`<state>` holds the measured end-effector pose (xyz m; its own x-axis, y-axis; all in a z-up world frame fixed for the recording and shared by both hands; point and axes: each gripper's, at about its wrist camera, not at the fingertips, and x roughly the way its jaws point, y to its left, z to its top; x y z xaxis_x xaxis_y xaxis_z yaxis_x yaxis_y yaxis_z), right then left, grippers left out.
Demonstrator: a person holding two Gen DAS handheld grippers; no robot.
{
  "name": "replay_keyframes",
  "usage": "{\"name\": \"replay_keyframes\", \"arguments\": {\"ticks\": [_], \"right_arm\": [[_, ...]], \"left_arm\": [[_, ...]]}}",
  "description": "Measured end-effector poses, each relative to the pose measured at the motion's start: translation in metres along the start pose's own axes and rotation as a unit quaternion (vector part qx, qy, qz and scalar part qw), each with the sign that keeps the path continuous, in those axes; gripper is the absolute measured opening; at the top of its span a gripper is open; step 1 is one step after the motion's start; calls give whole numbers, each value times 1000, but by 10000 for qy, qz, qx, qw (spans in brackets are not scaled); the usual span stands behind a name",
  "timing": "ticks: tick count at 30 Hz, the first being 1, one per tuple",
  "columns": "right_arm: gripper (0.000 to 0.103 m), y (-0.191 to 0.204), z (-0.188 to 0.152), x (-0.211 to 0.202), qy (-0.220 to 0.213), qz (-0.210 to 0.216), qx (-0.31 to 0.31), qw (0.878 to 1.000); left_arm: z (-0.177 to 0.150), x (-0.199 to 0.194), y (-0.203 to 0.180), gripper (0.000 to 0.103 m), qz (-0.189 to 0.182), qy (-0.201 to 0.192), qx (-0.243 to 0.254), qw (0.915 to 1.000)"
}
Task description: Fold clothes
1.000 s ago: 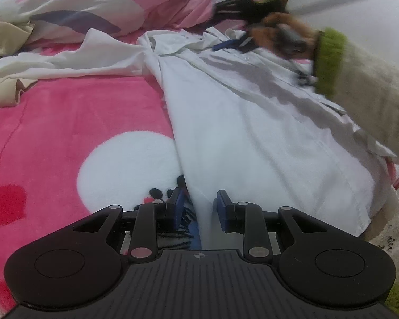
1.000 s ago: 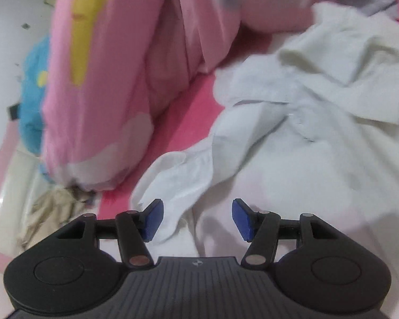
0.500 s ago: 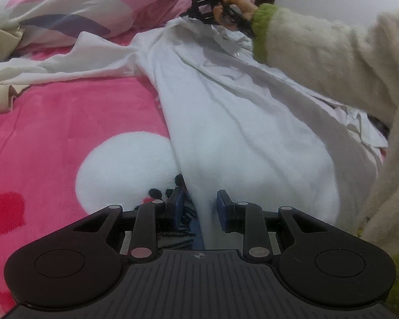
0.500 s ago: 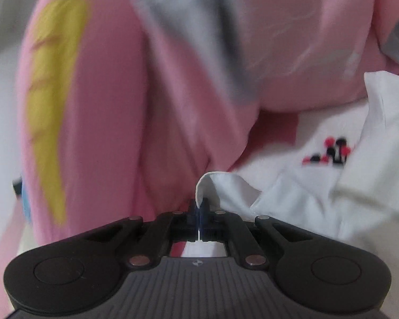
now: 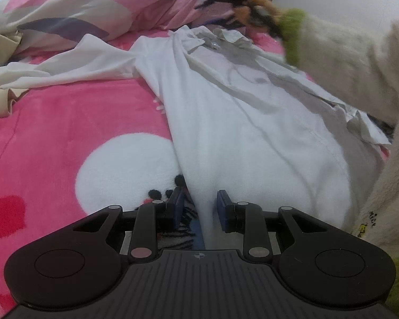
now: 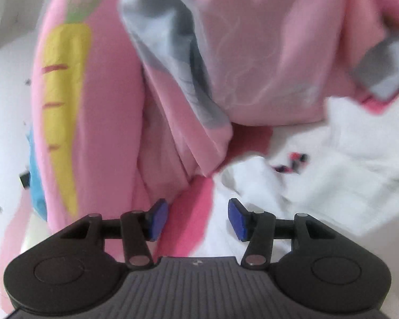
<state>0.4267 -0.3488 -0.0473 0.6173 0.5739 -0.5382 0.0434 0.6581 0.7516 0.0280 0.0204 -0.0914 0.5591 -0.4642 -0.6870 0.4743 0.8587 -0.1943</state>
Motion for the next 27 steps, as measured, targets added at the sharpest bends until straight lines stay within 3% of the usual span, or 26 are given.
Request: {"name": "replay_keyframes", "arguments": {"ticks": [4, 8, 12, 13, 15, 16, 19, 21, 24, 27], "right_arm": [[52, -21, -37, -19, 417, -457, 592, 9963], [49, -54, -47, -3, 674, -298, 1346, 9882], [45, -74, -37, 20, 260, 348, 2117, 9764], [38, -77, -36, 23, 160, 493, 2272, 9725], [8, -76, -34, 26, -17, 392, 2215, 9744], [2, -71, -33, 26, -99, 274, 2019, 9790], [2, -28, -24, 17, -448, 105, 710, 9964], [2, 9, -19, 8, -717, -8, -441, 9965], [2, 55, -15, 9, -851, -628, -2101, 9720], [2, 68, -13, 32, -633, -1313, -3007, 9425]], "left_arm": [[0, 0, 0, 27, -10, -31, -52, 10000], [-1, 0, -3, 27, 54, -38, -25, 10000], [-3, -2, -4, 27, 104, -104, -123, 9998], [-3, -2, -5, 27, 117, -113, -117, 9998], [-3, -2, -5, 27, 129, -120, -102, 9998], [-4, -2, -5, 27, 123, -124, -101, 9998], [-4, -2, -4, 27, 93, -131, -122, 9998], [-4, -2, -3, 27, 83, -138, -111, 9998], [-5, -2, -3, 27, 77, -152, -43, 9998], [-5, -3, -2, 27, 60, -154, -33, 9999]]}}
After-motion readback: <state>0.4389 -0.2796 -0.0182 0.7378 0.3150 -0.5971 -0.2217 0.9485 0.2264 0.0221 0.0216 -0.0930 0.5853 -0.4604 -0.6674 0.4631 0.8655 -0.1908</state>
